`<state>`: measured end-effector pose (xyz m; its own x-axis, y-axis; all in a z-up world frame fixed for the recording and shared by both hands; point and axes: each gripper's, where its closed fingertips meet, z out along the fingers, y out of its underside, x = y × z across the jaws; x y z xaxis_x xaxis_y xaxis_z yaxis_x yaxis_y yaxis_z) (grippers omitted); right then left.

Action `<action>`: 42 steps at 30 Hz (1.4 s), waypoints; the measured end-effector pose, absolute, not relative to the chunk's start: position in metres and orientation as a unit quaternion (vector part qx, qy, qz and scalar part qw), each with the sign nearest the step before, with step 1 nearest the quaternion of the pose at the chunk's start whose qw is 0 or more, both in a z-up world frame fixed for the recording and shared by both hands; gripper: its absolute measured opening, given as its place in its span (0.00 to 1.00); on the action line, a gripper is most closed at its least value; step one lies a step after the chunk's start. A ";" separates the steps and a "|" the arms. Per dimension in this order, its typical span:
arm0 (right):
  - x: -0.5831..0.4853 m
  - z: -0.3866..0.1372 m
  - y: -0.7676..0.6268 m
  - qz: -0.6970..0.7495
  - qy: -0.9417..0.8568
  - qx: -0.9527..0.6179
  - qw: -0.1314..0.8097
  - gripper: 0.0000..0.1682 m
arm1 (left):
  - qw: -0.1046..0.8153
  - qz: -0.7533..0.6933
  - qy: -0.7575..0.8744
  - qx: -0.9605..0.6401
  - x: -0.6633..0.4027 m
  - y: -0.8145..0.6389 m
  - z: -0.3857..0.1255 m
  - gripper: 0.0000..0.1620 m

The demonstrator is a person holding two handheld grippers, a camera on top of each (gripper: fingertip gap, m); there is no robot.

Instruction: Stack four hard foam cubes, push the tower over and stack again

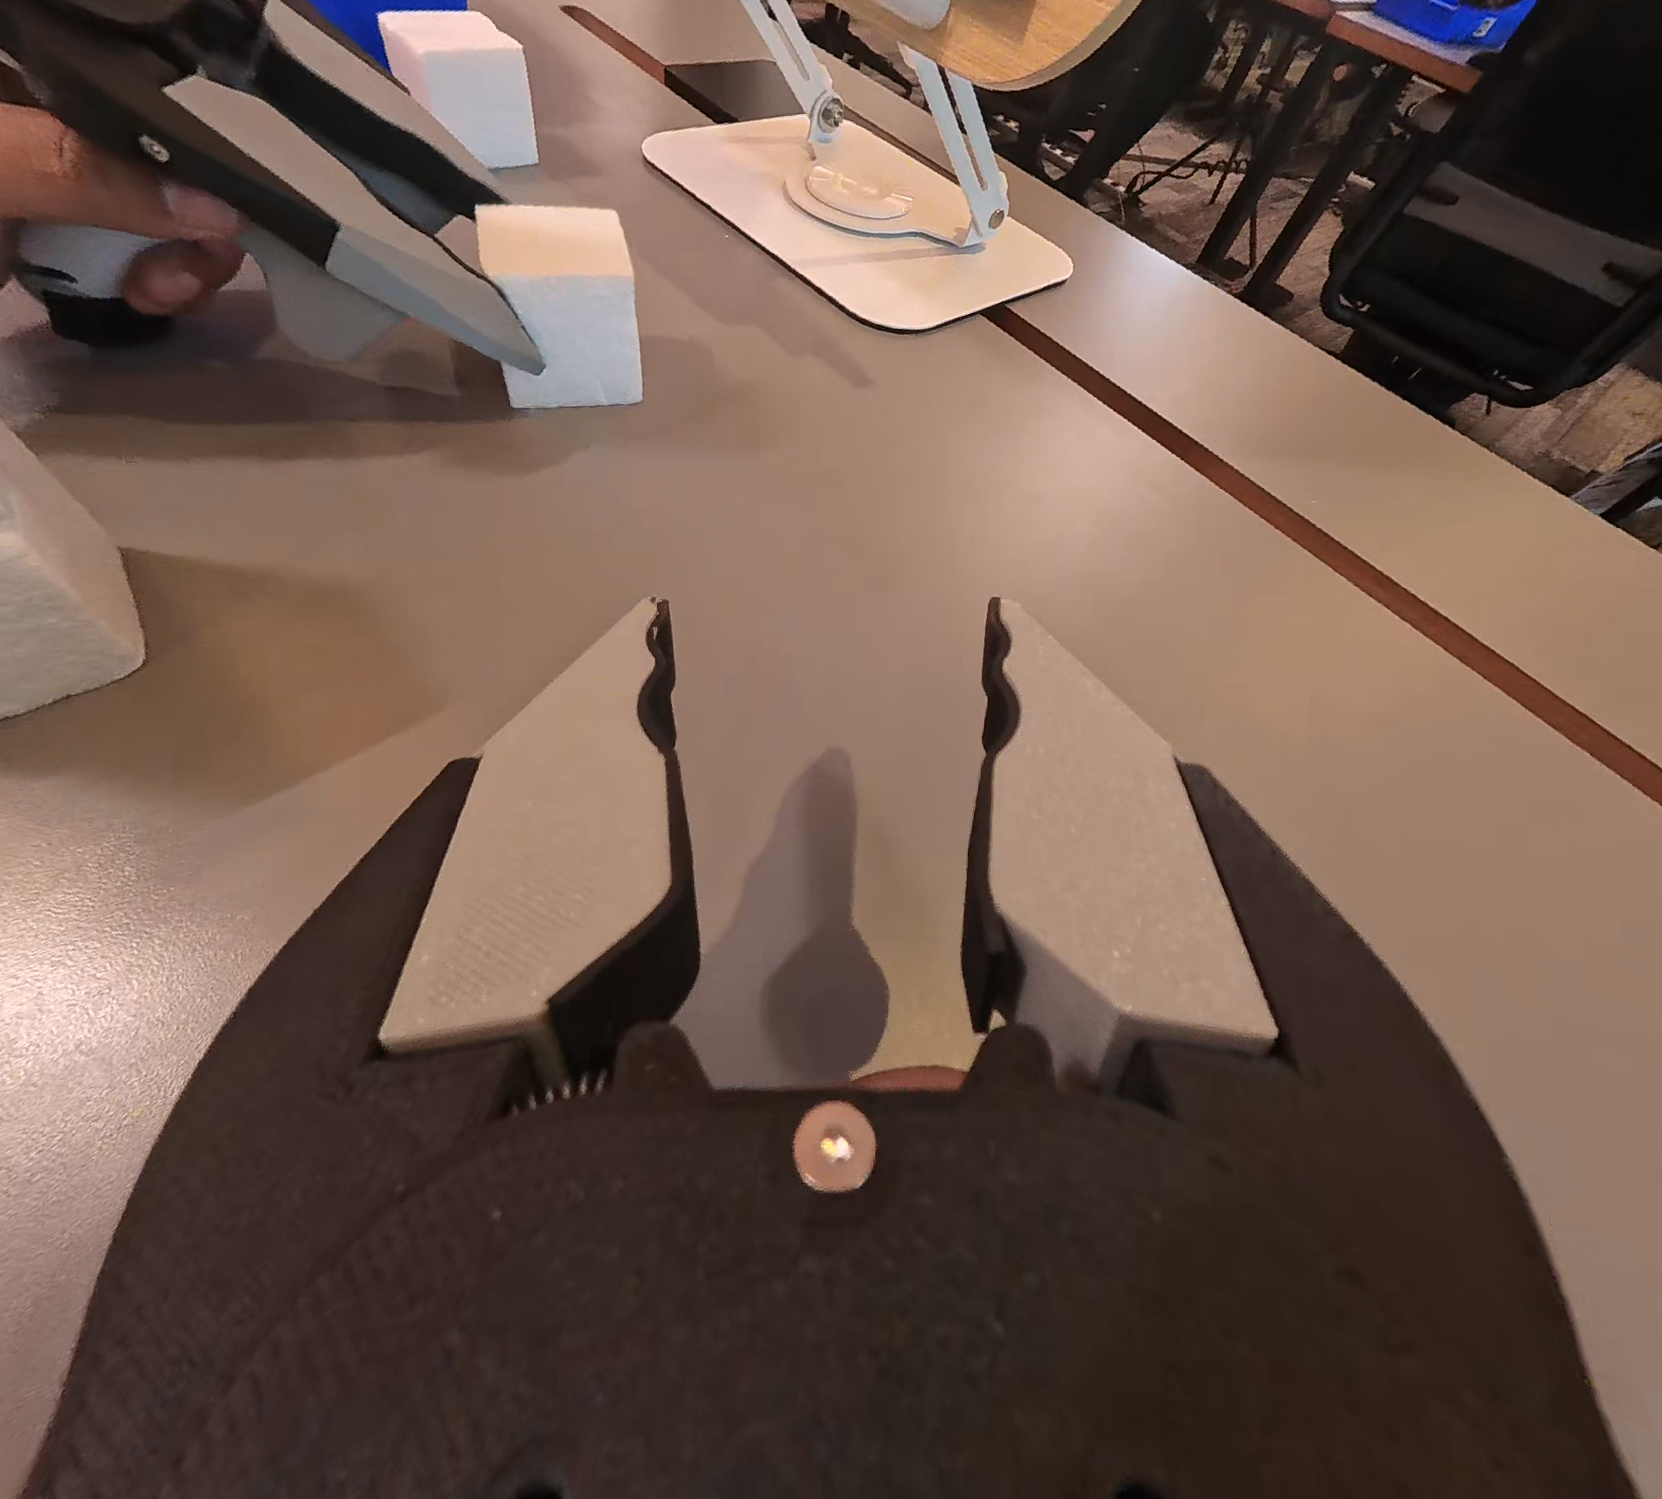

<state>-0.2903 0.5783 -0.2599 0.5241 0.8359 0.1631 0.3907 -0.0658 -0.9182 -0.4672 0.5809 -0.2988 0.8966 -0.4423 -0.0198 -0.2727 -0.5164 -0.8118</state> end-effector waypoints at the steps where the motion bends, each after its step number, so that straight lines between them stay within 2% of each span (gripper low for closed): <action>1: -0.290 -0.261 0.579 0.213 -0.439 -0.699 0.523 0.40 | 0.444 -0.095 0.215 -0.865 -0.467 0.578 -0.299 0.35; 6: -0.292 -0.263 0.577 0.210 -0.443 -0.700 0.520 0.39 | 0.449 -0.142 0.272 -0.839 -0.459 0.556 -0.284 0.35; 16: -0.296 -0.266 0.574 0.202 -0.451 -0.698 0.518 0.38 | 0.489 -0.266 0.421 -0.716 -0.448 0.480 -0.198 0.35; 19: -0.295 -0.264 0.574 0.210 -0.443 -0.699 0.520 0.37 | 0.455 -0.332 0.459 -0.687 -0.442 0.452 -0.178 0.35; 22: -0.296 -0.267 0.573 0.230 -0.435 -0.711 0.502 0.38 | 0.425 -0.333 0.512 -0.669 -0.432 0.434 -0.167 0.35; 30: -0.299 -0.275 0.571 0.216 -0.452 -0.718 0.483 0.41 | 0.353 -0.275 0.631 -0.633 -0.400 0.412 -0.182 0.35; 42: -0.299 -0.276 0.571 0.216 -0.453 -0.718 0.482 0.41 | 0.347 -0.302 0.658 -0.596 -0.392 0.397 -0.183 0.35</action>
<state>-0.2995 0.5711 -0.2759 0.4951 0.8596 0.1262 0.4427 -0.1246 -0.8880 -0.3924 0.3967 -0.1827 -0.0481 -0.9943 -0.0955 -0.5752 0.1057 -0.8112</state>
